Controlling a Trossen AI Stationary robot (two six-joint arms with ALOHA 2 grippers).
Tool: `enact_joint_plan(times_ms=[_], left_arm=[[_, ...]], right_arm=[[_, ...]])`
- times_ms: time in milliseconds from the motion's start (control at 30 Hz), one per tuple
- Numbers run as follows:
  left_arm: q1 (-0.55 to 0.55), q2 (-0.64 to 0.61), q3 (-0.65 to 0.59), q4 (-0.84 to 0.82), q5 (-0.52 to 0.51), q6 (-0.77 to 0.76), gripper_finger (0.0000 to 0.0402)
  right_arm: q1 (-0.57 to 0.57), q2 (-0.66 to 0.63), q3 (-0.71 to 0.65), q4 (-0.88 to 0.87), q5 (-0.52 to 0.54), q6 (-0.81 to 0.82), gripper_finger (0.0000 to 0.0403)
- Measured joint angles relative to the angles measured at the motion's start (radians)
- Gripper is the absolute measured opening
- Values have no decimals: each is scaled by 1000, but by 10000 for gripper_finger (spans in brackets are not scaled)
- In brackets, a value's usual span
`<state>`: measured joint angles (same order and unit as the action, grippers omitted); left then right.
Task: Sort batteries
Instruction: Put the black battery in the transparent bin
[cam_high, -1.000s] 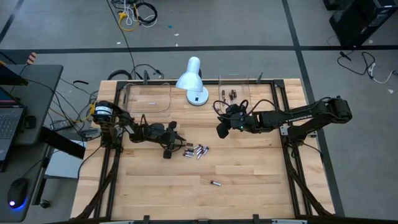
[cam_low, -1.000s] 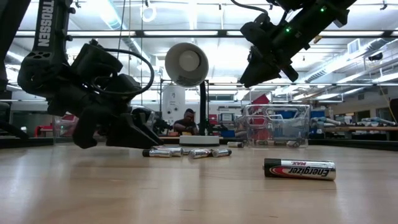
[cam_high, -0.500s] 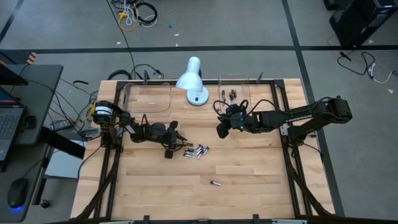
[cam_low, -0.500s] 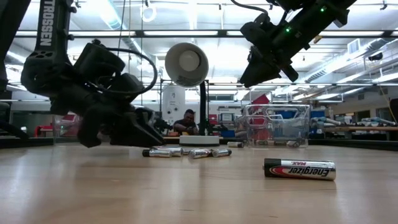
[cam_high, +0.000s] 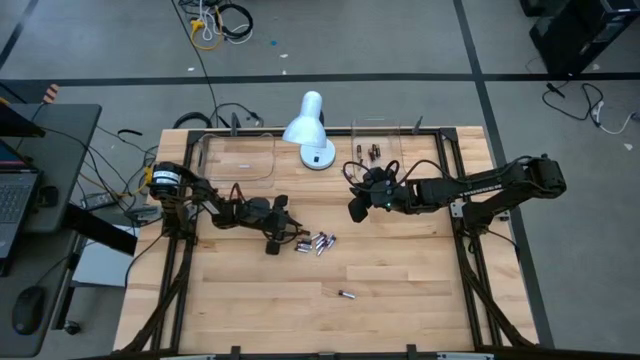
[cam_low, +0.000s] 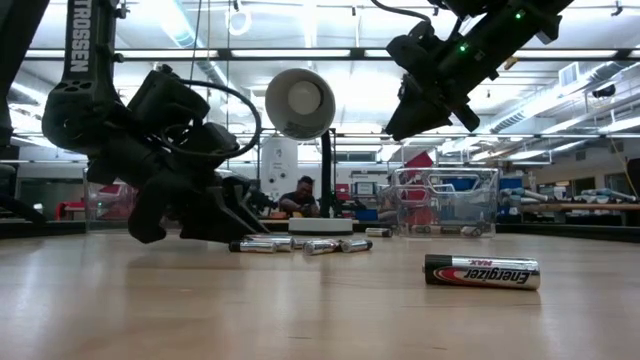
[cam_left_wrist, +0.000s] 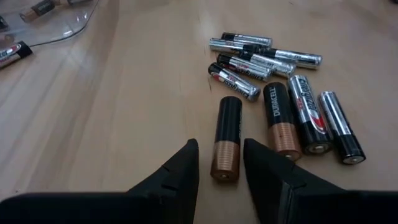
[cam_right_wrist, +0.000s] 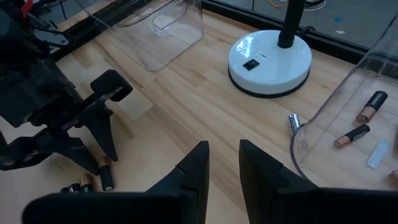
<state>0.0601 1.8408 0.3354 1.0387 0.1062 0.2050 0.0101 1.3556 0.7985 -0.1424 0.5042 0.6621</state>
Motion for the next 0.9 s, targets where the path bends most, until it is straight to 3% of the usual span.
enact_joint_plan(times_ms=[333,900], left_arm=[[0,1,1,-10,0,-1,126],[0,127,1,155,11,-41,126]], right_arm=[[1,0,0,0,0,0,74],[3,0,0,0,0,0,74]])
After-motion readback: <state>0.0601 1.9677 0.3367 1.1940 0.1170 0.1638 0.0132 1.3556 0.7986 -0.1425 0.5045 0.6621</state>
